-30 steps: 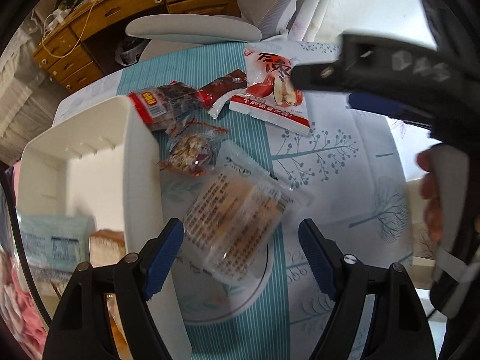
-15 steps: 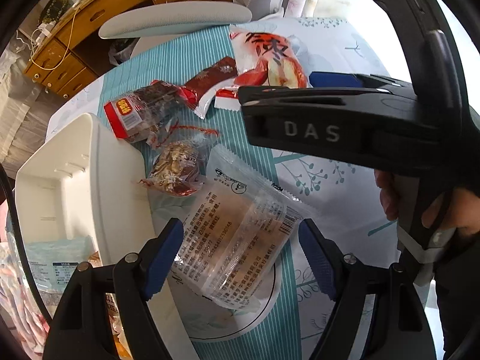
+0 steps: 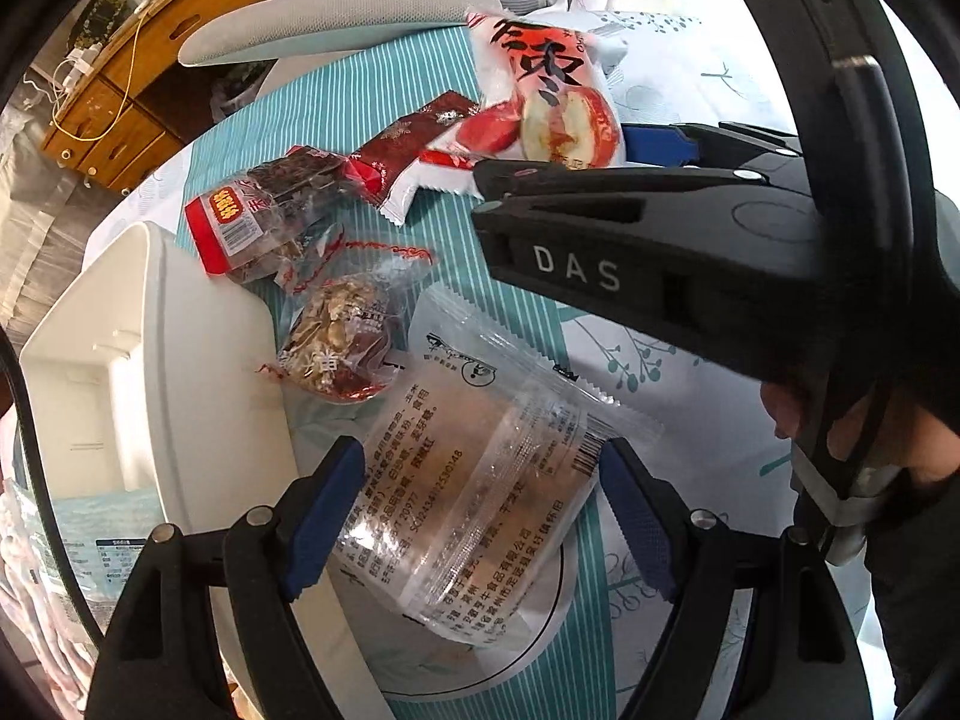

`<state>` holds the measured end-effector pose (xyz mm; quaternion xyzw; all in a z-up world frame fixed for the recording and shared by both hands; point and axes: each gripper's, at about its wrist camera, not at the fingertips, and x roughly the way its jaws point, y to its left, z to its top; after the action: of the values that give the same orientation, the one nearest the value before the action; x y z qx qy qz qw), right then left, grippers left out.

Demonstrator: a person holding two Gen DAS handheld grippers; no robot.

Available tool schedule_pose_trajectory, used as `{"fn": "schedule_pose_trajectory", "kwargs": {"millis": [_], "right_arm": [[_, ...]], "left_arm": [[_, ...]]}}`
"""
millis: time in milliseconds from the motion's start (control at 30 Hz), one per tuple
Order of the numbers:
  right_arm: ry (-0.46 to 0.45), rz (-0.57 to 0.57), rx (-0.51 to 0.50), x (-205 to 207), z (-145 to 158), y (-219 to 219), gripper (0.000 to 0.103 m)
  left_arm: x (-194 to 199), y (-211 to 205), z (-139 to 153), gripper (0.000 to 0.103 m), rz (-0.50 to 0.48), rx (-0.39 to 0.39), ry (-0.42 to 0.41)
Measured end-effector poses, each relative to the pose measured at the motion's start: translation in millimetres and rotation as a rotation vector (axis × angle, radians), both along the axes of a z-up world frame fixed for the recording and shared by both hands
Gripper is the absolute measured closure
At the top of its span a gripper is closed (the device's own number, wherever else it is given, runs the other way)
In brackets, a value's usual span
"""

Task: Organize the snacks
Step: 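Lift both bread bags and carry them toward the white tray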

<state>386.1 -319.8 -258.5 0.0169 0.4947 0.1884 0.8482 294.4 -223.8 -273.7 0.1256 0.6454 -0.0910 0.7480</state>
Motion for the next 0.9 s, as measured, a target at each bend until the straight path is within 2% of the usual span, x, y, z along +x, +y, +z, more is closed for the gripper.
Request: {"fn": "schedule_pose_trajectory", "kwargs": {"millis": [200, 467, 667, 900], "right_arm": [[0.002, -0.013, 0.012, -0.4, 2.6, -4.3, 0.053], [0.033, -0.082, 0.005, -13.4, 5.0, -19.5, 0.054], [0.07, -0.138, -0.011, -28.6, 9.4, -35.5, 0.055], [0.11, -0.182, -0.003, -57.9, 20.3, -51.5, 0.055]], "left_arm": [[6.5, 5.1, -5.7, 0.022, 0.018, -0.025, 0.0], [7.8, 14.2, -10.9, 0.023, 0.032, -0.058, -0.011], [-1.8, 12.1, -10.8, 0.031, 0.011, -0.037, -0.045], [-26.6, 2.0, -6.2, 0.034, 0.025, -0.026, -0.024]]}}
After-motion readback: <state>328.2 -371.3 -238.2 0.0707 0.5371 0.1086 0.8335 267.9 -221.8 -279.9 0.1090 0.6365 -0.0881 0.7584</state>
